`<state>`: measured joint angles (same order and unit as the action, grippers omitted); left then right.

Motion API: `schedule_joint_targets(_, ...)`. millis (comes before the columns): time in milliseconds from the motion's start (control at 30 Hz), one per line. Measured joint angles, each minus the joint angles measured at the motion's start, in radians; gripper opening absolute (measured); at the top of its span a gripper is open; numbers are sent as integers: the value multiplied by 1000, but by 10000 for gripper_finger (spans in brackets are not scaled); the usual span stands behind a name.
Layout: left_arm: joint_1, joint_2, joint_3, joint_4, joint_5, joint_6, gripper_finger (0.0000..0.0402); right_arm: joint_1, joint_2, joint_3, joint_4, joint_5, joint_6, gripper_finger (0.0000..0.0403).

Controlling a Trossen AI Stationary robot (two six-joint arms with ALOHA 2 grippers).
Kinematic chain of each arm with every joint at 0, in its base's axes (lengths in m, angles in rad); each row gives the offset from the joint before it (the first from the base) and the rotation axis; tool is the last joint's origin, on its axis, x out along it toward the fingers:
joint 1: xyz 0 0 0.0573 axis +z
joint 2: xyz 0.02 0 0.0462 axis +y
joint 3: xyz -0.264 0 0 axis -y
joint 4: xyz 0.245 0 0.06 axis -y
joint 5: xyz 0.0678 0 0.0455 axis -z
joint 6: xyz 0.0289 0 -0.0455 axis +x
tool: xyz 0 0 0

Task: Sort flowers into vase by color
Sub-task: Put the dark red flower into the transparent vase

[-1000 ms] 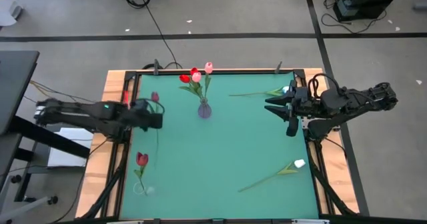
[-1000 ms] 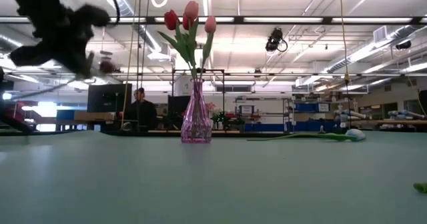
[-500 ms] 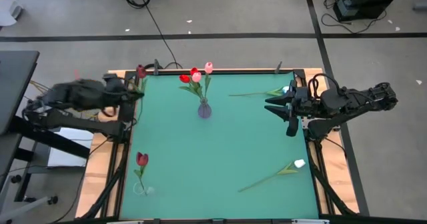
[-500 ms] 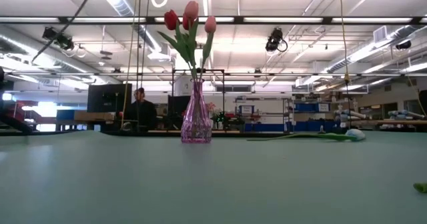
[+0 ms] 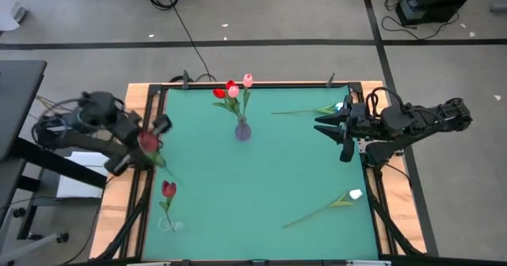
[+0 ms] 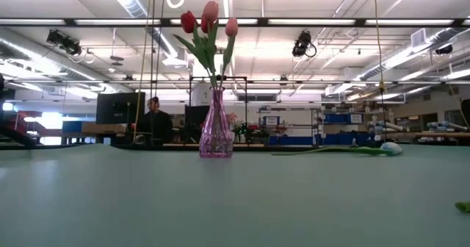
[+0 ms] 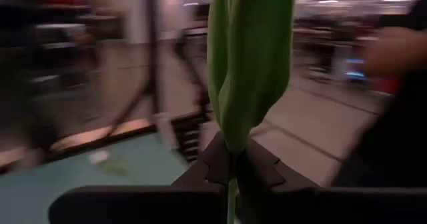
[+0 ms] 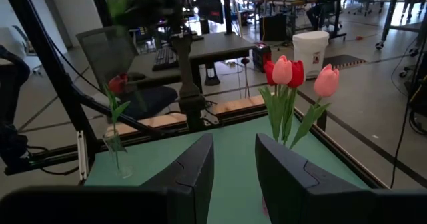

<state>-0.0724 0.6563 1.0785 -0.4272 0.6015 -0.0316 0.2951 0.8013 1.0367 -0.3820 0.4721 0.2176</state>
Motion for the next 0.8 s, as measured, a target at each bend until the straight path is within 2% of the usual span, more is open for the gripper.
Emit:
schedule_joint_targets(67, -41, 0, -67, 103, 62, 14, 20, 0, 0, 0, 0, 0, 0, 119)
schedule_joint_targets(167, -93, -13, -142, 167, 72, 66, 20, 0, 0, 0, 0, 0, 0, 119)
schedule_joint_targets(300, -113, -43, -199, 155, -72, 137, 20, 0, 0, 0, 0, 0, 0, 119)
schedule_joint_targets(400, -121, -45, -210, 174, -85, 151, 20, 0, 0, 0, 1, 0, 0, 119)
schedule_joint_targets(500, -151, -41, -210, 239, 35, 130, 20, 0, 0, 0, 5, 0, 0, 119)
schedule_joint_targets(667, -222, -29, -209, 321, 249, -49, 20, 0, 0, 0, 6, 0, 0, 119)
schedule_joint_targets(733, -263, -28, -209, 313, 300, -117, 20, 0, 0, 0, 6, 0, 0, 119)
schedule_joint_targets(800, -311, -28, -209, 280, 309, -126, 20, 0, 0, 0, 6, 0, 0, 119)
